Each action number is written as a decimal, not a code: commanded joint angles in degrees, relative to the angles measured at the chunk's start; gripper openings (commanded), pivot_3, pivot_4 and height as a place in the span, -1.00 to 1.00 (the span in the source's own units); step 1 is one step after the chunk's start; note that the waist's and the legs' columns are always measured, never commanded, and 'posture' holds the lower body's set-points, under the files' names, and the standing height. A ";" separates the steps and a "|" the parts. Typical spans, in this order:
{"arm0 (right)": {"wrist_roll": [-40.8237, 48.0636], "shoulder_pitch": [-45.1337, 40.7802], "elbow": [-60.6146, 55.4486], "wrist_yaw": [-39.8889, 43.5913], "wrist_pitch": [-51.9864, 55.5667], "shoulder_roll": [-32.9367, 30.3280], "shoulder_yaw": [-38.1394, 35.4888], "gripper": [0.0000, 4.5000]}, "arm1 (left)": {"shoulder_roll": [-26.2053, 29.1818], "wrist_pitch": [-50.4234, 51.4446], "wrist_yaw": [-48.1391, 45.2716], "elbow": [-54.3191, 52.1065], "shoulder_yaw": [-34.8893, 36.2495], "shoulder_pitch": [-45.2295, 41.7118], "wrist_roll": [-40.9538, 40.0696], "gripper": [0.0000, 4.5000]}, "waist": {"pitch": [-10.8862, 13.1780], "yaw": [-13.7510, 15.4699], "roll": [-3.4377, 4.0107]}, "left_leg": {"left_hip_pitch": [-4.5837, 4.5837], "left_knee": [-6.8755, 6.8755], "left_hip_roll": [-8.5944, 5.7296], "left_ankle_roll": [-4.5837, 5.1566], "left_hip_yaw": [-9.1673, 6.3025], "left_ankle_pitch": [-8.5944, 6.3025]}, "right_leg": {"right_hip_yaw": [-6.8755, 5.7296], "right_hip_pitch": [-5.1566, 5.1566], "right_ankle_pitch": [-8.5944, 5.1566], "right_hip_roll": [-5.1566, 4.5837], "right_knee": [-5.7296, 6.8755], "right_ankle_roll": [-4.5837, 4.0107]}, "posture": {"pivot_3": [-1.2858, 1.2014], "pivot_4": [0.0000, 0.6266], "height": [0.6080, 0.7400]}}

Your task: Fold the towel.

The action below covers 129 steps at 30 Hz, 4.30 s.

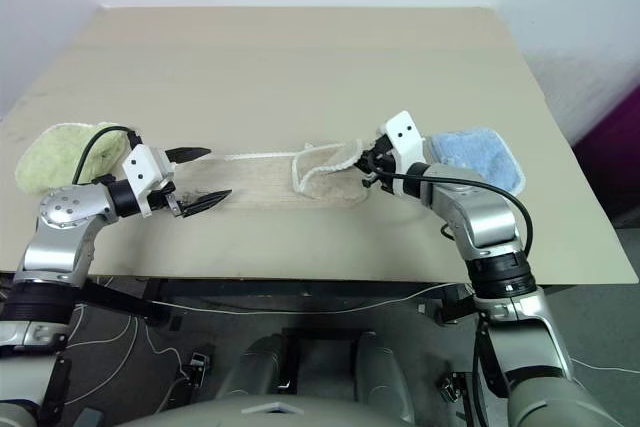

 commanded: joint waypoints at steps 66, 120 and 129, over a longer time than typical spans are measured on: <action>-4.61 -1.28 -6.90 2.68 -10.09 3.82 -4.13 -0.89 | -29.71 47.35 76.70 -20.14 25.06 11.05 -63.56 0.02 | -0.05 1.88 0.09 | 0.16 0.06 -0.16 -0.09 -0.11 0.03 | -0.09 0.28 0.00 -0.04 -0.06 -0.01 | 0.03 -0.52 1.00; -4.81 2.66 -9.36 -4.76 -8.76 1.45 -8.60 -0.89 | -16.48 44.84 26.06 -21.53 -21.86 -12.41 -10.90 -0.99 | 0.11 0.22 0.11 | 0.07 -0.20 -0.07 -0.11 -0.04 0.05 | -0.01 0.10 -0.01 0.05 -0.17 -0.02 | 0.03 -0.52 1.00; -4.93 2.11 -9.22 -4.15 -8.43 1.49 -7.85 -0.89 | -17.43 46.98 22.58 -26.72 -13.54 -9.76 -16.65 0.15 | 0.11 0.25 0.11 | 0.07 -0.19 -0.07 -0.11 -0.06 0.05 | -0.01 0.10 -0.01 0.04 -0.17 -0.01 | 0.03 -0.52 1.00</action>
